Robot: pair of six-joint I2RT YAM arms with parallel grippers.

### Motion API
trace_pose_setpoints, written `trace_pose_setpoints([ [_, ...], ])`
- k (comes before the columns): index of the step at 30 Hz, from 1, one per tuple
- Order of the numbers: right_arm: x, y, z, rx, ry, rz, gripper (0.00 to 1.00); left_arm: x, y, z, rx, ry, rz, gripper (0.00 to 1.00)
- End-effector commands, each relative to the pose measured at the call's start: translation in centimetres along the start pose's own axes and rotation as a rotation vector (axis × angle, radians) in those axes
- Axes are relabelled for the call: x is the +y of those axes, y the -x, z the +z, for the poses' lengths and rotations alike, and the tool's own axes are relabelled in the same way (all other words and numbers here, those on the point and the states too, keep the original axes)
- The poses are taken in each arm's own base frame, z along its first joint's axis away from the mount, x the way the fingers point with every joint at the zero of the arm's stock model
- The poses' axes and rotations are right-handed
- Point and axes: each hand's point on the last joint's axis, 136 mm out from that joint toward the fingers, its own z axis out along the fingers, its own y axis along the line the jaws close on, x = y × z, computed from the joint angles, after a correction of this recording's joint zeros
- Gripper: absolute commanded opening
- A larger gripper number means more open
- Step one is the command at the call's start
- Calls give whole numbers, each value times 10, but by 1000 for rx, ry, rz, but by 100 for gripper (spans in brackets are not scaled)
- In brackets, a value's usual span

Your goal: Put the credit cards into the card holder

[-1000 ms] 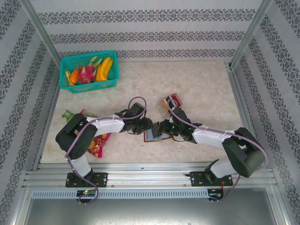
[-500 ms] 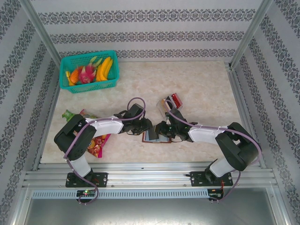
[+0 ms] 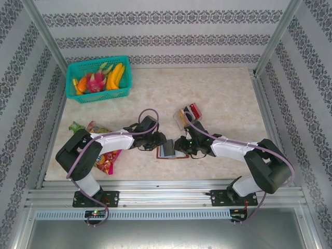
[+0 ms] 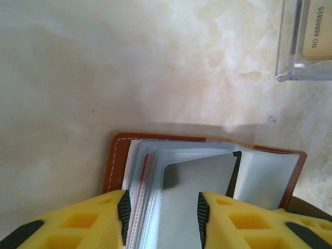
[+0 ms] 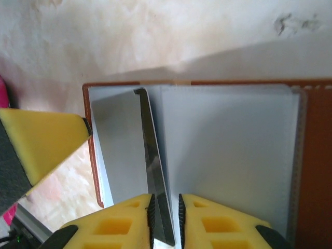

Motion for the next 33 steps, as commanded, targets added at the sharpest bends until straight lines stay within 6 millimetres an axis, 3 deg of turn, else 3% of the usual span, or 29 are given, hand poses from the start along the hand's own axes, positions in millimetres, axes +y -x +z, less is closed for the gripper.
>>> trace_pose_setpoints([
  [1, 7, -2, 0, 41, 8, -43, 20, 11, -11, -4, 12, 43, 21, 42],
  [10, -2, -11, 13, 124, -87, -59, 19, 18, -18, -1, 37, 42, 4, 41],
  [19, 31, -17, 26, 173, 37, -67, 16, 21, -22, 3, 38, 38, -25, 36],
  [25, 37, -13, 30, 160, 61, -53, 16, 21, -22, 2, 29, 42, -25, 36],
  [28, 36, -7, 21, 131, 34, -85, 20, 22, -20, -1, 15, 56, -14, 36],
  [33, 39, 16, -15, 32, 27, -145, 25, 19, -9, -16, -44, 84, 17, 39],
])
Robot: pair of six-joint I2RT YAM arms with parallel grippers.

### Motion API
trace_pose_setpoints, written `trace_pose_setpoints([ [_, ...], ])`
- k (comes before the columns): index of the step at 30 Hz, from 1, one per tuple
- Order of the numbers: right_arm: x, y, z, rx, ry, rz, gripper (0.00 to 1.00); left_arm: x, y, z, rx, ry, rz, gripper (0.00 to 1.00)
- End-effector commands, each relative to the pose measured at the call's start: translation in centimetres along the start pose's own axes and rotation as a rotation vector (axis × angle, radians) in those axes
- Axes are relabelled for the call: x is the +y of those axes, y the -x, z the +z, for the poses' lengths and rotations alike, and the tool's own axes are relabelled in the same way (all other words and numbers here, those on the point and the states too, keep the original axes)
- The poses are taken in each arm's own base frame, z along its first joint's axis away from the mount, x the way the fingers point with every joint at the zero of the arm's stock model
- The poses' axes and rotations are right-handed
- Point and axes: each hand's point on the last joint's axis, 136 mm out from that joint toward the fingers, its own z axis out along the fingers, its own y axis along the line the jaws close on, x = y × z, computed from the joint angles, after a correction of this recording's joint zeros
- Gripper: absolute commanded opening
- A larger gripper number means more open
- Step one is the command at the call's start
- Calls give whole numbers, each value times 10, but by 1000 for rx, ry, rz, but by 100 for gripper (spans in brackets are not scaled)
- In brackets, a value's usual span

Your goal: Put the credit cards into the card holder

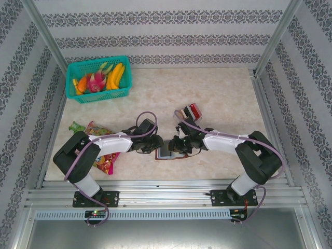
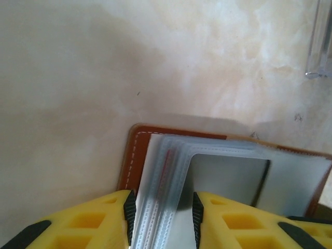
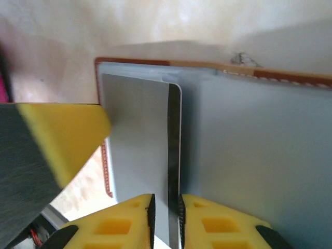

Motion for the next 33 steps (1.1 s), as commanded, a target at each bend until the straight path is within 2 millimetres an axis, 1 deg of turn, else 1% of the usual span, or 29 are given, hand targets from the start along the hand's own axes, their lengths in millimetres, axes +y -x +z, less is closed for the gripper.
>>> trace_pose_setpoints([
  [1, 14, 27, -40, -126, 9, -94, 26, 0, 2, -16, -41, 45, 47, 40],
  [3, 5, 43, -65, -205, -53, -124, 31, -6, 10, -23, -70, 56, 71, 42],
  [4, -2, 54, -79, -250, -94, -139, 36, -13, 15, -26, -84, 50, 85, 43],
  [5, -8, 63, -92, -289, -136, -152, 39, -18, 20, -28, -90, 48, 97, 44],
  [9, -26, 106, -141, -400, -318, -216, 40, -44, 37, -25, -94, 7, 115, 46],
  [12, -33, 132, -154, -412, -392, -264, 40, -63, 54, -19, -99, -47, 101, 48],
  [15, -39, 153, -153, -390, -461, -308, 42, -88, 71, -13, -95, -101, 103, 50],
  [17, -45, 166, -155, -388, -523, -311, 41, -102, 80, -6, -84, -109, 111, 50],
  [19, -40, 175, -150, -388, -504, -347, 40, -112, 89, 3, -81, -119, 108, 51],
  [21, -39, 184, -146, -368, -513, -356, 37, -121, 97, 13, -72, -137, 87, 51],
  [22, -39, 186, -145, -359, -515, -361, 37, -123, 101, 18, -69, -142, 75, 51],
  [24, -32, 190, -135, -328, -474, -384, 36, -127, 110, 26, -65, -156, 51, 52],
  [27, -29, 190, -118, -288, -437, -384, 35, -130, 121, 36, -61, -173, 16, 52],
  [30, -31, 189, -108, -260, -483, -420, 34, -128, 127, 43, -51, -184, -13, 52],
  [33, -36, 191, -103, -250, -552, -450, 35, -127, 132, 48, -44, -197, -36, 52],
])
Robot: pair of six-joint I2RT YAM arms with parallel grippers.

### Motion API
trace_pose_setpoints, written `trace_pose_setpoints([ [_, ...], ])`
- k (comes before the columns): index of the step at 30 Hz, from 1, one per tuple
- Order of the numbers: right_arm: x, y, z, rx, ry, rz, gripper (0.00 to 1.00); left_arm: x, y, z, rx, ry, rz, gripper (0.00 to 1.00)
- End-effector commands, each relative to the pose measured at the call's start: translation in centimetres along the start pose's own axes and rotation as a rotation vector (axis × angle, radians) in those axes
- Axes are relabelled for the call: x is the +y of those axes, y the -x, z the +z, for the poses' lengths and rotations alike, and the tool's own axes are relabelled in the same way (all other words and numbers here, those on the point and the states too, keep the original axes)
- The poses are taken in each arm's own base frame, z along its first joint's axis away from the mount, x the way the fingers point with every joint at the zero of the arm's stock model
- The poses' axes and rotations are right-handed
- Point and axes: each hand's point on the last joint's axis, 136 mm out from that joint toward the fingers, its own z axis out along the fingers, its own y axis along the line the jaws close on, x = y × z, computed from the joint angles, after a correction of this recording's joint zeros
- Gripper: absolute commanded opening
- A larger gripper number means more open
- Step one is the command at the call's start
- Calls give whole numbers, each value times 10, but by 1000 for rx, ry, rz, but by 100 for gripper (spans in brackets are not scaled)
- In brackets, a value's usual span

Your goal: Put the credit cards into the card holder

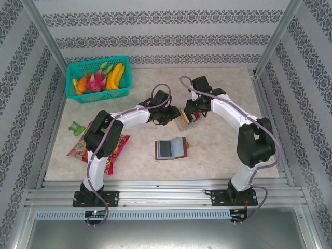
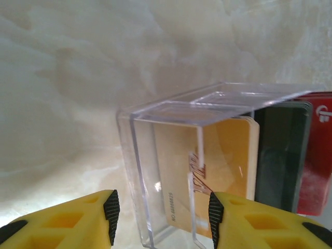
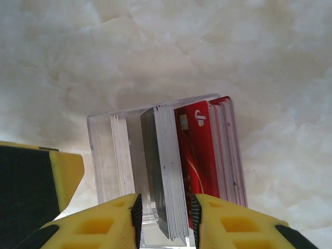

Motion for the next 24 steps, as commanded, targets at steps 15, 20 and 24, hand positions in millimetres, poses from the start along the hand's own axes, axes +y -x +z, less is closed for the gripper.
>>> trace_pose_setpoints([
  [15, -10, -7, 30, 79, -271, -201, 38, -7, 9, 19, 34, -88, -82, 53],
  [20, -12, -6, 36, 86, -313, -229, 38, 0, 4, 22, 32, -84, -102, 52],
  [24, -10, -7, 36, 83, -340, -251, 37, 5, 4, 22, 29, -77, -107, 51],
])
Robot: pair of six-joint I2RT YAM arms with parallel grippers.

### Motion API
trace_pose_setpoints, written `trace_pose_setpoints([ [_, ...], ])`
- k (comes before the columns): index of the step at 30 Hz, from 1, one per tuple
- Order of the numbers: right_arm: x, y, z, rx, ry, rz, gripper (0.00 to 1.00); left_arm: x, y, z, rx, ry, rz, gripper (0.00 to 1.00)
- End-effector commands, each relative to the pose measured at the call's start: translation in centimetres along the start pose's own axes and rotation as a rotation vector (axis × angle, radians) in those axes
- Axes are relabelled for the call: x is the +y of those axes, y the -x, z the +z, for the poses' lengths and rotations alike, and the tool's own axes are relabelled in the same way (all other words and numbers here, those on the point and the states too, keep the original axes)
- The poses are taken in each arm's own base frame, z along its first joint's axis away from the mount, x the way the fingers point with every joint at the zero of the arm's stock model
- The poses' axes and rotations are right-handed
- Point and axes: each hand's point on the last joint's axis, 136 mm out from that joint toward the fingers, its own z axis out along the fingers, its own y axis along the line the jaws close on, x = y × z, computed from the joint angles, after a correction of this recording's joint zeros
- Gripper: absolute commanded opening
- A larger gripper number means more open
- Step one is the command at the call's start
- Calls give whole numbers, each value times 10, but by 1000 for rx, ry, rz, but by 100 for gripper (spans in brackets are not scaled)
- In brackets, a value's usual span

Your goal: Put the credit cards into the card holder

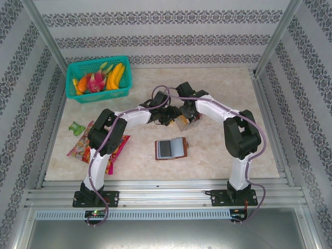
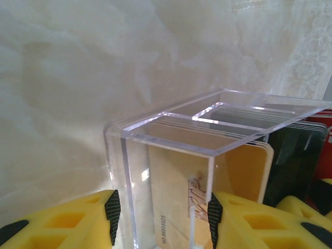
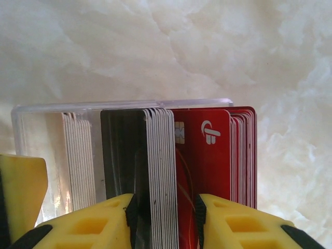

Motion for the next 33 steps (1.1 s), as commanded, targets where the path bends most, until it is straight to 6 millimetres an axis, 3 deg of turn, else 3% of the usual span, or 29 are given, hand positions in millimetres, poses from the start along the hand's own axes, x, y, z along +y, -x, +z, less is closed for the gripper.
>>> trace_pose_setpoints([
  [1, -4, 2, 0, 1, -62, -35, 36, 6, 4, 1, -12, -3, -20, 51],
  [4, -4, 4, -3, -10, -84, -48, 26, 8, 4, 1, -13, 2, -19, 51],
  [14, -12, 9, -20, -59, -119, -34, 23, 10, 3, 3, -11, 8, -17, 50],
  [18, -13, 10, -21, -62, -112, -32, 17, 10, 3, 3, -10, 8, -16, 50],
  [25, -6, 9, -20, -58, -80, -34, 12, 10, 2, 3, -8, 6, -16, 50],
  [27, -3, 9, -23, -62, -54, -32, 6, 10, 3, 3, -8, 7, -17, 50],
  [33, 8, 12, -34, -83, 15, -17, 4, 10, 2, 4, 0, 6, -17, 50],
])
